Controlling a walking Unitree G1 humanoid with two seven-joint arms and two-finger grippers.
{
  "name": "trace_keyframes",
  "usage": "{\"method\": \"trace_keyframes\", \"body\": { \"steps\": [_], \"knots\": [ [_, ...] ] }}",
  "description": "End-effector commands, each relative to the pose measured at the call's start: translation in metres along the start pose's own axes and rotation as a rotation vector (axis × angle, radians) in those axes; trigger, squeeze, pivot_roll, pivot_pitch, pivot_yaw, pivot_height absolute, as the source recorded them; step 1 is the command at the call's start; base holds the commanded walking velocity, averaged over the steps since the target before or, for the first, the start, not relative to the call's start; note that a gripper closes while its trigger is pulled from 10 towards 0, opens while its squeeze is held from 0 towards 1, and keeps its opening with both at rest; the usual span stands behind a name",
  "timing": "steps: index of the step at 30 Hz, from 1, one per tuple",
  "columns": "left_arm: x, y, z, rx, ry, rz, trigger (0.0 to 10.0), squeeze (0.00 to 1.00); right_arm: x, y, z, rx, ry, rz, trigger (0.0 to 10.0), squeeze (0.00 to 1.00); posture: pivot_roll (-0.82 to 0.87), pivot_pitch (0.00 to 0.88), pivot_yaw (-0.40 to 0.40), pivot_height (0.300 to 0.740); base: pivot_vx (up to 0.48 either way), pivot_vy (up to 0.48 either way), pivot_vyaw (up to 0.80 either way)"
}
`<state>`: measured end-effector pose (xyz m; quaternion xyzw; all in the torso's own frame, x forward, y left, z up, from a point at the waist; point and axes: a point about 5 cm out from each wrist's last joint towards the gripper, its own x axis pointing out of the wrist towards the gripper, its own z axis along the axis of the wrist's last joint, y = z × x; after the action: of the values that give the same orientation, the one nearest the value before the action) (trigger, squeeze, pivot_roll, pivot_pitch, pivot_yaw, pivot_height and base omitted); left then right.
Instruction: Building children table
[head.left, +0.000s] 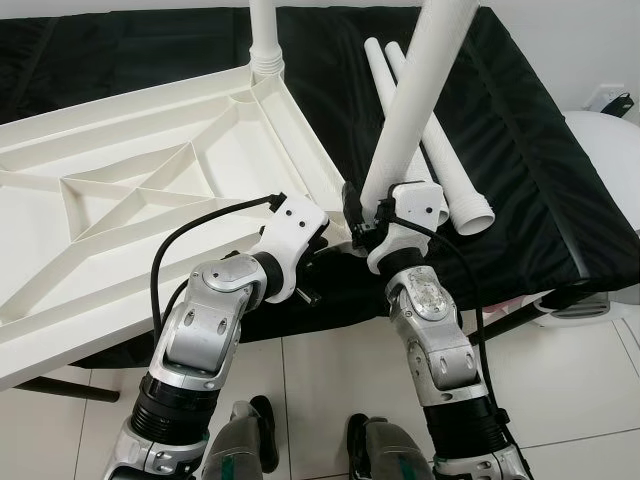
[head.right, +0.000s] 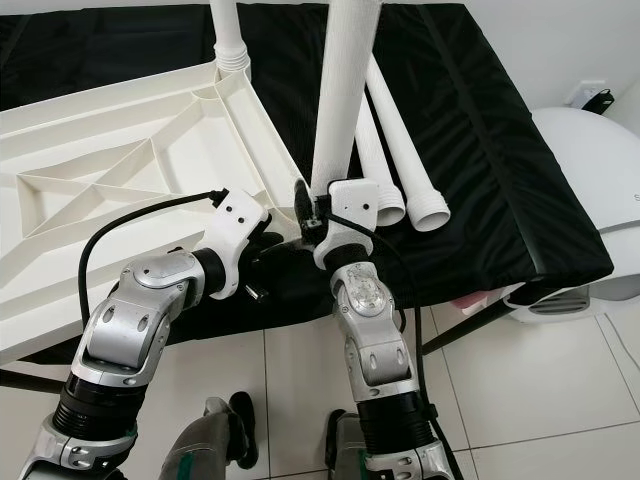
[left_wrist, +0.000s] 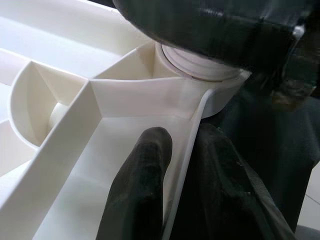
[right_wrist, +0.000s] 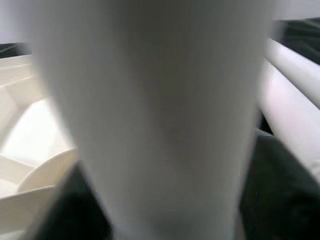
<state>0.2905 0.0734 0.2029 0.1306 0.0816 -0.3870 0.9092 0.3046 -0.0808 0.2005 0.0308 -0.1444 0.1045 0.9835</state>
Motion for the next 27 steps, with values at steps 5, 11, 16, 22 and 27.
{"method": "trace_keyframes", "body": {
  "steps": [5,11,16,22,27],
  "knots": [
    [-0.002,0.002,-0.003,-0.011,0.006,0.067,10.0,0.00,-0.017,-0.007,-0.006,0.046,0.017,-0.036,10.0,1.00,-0.02,0.235,-0.031,0.740,0.000,0.000,0.00],
    [-0.001,0.003,-0.004,-0.011,0.009,0.066,10.0,0.00,-0.030,-0.017,0.014,0.067,-0.088,-0.016,10.0,0.00,-0.02,0.239,-0.025,0.740,0.000,0.000,0.00],
    [0.000,0.004,-0.005,-0.007,0.012,0.065,10.0,0.00,-0.038,-0.020,0.020,0.079,-0.118,0.015,10.0,0.00,-0.03,0.240,-0.024,0.740,0.000,0.000,0.00],
    [-0.001,0.015,-0.011,-0.004,0.035,0.098,10.0,0.00,-0.067,-0.030,0.020,-0.007,-0.085,0.042,10.0,0.00,-0.03,0.242,-0.019,0.740,0.000,0.000,0.00],
    [-0.001,0.018,-0.011,-0.007,0.037,0.099,10.0,0.63,-0.075,-0.030,0.018,-0.018,-0.064,0.054,10.0,0.00,-0.04,0.243,-0.015,0.740,0.000,0.000,0.00]
  ]
}}
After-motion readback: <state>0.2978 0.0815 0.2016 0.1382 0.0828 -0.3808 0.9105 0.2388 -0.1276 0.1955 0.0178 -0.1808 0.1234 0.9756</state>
